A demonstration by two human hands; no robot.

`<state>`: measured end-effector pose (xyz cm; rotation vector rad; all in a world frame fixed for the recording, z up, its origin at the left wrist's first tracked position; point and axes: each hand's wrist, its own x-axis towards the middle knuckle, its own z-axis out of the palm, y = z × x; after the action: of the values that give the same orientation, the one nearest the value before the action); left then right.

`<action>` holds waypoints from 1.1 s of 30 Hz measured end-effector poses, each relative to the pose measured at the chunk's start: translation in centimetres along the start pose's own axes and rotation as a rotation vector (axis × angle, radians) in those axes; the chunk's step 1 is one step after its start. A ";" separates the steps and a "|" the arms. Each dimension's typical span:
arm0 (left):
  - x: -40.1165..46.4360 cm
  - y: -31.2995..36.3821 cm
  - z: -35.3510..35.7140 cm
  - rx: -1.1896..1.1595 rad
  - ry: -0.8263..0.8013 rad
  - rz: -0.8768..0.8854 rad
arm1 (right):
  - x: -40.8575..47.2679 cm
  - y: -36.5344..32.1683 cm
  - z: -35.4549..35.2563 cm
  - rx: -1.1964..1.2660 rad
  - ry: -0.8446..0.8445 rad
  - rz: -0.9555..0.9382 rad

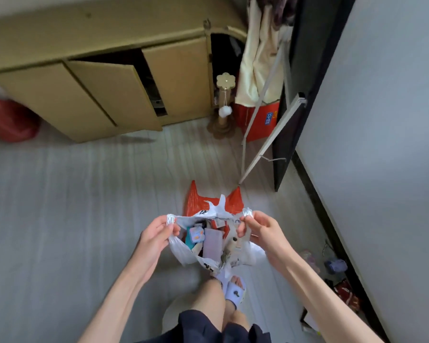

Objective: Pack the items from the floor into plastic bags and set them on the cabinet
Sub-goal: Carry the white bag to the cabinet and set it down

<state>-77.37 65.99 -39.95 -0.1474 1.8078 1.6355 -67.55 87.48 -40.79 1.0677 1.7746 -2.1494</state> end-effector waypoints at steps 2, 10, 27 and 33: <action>-1.7 0.6 -1.9 -0.015 0.018 0.025 | -0.7 -1.2 2.1 0.001 -0.043 -0.039; -4.8 3.1 -10.4 -0.083 0.189 0.143 | -1.5 -5.0 10.3 -0.061 -0.172 -0.081; 5.3 13.1 -38.8 0.041 0.237 0.293 | 6.4 -15.1 38.0 -0.260 0.155 -0.184; 10.8 21.8 -44.2 0.037 0.294 0.437 | 12.3 -23.1 44.3 -0.269 0.083 -0.325</action>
<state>-114.62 33.85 -28.80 0.0310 2.2083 1.9579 -107.49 57.71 -27.89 0.8633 2.3358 -1.9685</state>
